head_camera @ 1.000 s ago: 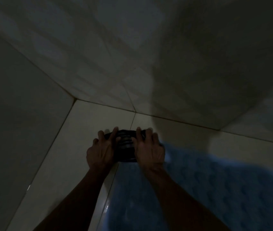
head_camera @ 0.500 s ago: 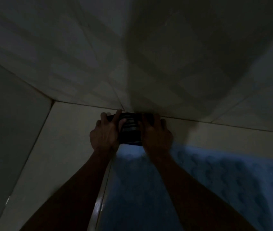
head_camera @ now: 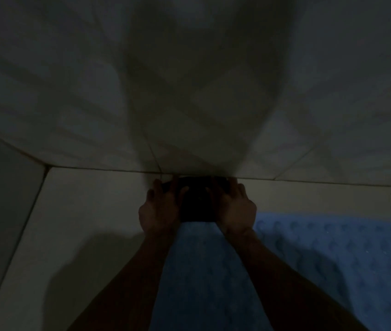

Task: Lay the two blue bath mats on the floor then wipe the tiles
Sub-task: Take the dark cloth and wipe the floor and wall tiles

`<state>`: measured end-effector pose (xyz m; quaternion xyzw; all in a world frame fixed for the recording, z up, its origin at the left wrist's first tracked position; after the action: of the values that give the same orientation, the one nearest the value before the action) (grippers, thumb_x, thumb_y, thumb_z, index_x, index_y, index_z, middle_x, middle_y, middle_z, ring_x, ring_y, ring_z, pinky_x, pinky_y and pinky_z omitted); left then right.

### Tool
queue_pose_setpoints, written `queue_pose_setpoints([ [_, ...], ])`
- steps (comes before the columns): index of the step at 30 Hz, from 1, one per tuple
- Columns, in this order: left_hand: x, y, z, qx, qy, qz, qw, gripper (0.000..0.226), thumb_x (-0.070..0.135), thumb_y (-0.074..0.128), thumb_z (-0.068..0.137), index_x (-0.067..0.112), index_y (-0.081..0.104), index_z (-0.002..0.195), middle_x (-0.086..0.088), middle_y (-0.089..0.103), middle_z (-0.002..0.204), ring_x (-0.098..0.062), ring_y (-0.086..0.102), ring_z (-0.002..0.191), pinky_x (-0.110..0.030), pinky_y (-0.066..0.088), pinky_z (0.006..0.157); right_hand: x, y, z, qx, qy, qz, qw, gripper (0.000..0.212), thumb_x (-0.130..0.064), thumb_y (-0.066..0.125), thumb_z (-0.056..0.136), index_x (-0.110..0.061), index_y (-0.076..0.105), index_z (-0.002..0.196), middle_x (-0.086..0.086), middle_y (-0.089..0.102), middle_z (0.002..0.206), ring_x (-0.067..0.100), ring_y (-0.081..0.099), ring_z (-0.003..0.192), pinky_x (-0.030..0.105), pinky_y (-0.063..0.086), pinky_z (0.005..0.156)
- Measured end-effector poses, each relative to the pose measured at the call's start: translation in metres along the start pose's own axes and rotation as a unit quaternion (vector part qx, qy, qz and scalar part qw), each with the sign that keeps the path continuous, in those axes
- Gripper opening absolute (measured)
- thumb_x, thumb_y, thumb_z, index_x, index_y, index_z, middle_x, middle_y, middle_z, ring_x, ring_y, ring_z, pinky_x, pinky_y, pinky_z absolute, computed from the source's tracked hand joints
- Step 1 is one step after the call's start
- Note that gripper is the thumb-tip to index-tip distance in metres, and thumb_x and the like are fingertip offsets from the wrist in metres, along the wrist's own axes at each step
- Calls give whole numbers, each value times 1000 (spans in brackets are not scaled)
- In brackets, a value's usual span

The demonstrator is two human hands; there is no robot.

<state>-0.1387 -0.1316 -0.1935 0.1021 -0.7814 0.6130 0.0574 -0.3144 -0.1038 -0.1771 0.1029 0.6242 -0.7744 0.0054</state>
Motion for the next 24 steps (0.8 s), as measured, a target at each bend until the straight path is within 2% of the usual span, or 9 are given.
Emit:
queue_pose_setpoints([
  [3, 5, 5, -7, -2, 18, 1, 1000, 54, 62, 27, 100, 49, 20, 153, -6, 39, 144, -31, 50, 120, -42, 51, 78, 8, 0, -5, -23, 32, -10, 999, 31, -44, 58, 92, -27, 72, 114, 8, 63, 99, 32, 64, 80, 28, 37, 43],
  [6, 9, 7, -7, -8, 19, 14, 1000, 56, 60, 25, 102, 45, 20, 155, -10, 35, 149, -33, 49, 121, -40, 50, 76, 11, -1, -7, -12, 49, -42, 998, 49, -50, 40, 94, -26, 68, 125, 7, 64, 98, 31, 64, 80, 30, 42, 40],
  [9, 15, 7, -8, -2, 31, 23, 999, 56, 60, 25, 101, 45, 23, 155, -9, 38, 144, -33, 51, 116, -40, 48, 69, 17, -3, -10, -8, 57, -33, 998, 52, -52, 35, 95, -27, 65, 130, 6, 63, 101, 30, 64, 82, 31, 44, 40],
  [14, 28, 13, -12, 5, 42, 22, 999, 57, 64, 23, 98, 47, 28, 153, -9, 44, 139, -31, 55, 112, -39, 50, 70, 36, 3, -12, -17, 63, -30, 997, 43, -48, 52, 94, -27, 66, 129, 8, 63, 102, 32, 64, 83, 33, 46, 41],
  [16, 40, 13, -16, 23, 43, 17, 999, 58, 65, 20, 98, 46, 30, 152, -10, 45, 136, -31, 56, 108, -39, 48, 66, 50, 0, -12, -8, 59, -33, 998, 46, -50, 45, 93, -29, 68, 127, 7, 63, 99, 30, 63, 81, 31, 44, 40],
  [18, 52, 18, -19, 9, 39, 19, 999, 55, 65, 21, 99, 48, 25, 152, -7, 41, 137, -29, 53, 112, -39, 47, 70, 61, -5, -14, -5, 54, -26, 998, 46, -49, 42, 93, -30, 69, 125, 6, 63, 97, 29, 63, 79, 30, 43, 40],
  [21, 73, 23, -20, 3, 30, -25, 999, 53, 67, 21, 98, 50, 26, 149, -5, 41, 135, -29, 52, 114, -40, 46, 75, 84, -12, -12, 3, 55, -7, 998, 44, -49, 40, 94, -28, 71, 119, 6, 63, 95, 29, 63, 76, 27, 36, 41],
  [24, 96, 32, -24, 5, 23, -26, 999, 56, 69, 16, 96, 51, 28, 147, -6, 43, 136, -31, 54, 112, -43, 53, 80, 108, -17, -11, 2, 52, -4, 999, 42, -50, 41, 94, -30, 71, 114, 5, 62, 96, 28, 63, 76, 25, 28, 46],
])
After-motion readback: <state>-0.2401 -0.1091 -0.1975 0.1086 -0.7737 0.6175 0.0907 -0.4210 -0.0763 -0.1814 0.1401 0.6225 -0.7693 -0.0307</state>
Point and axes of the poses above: each hand's wrist, its own z-axis towards the middle knuckle, its own y-axis out of the palm, x = y × z, the point moved 8 cm from there along z, towards the middle knuckle
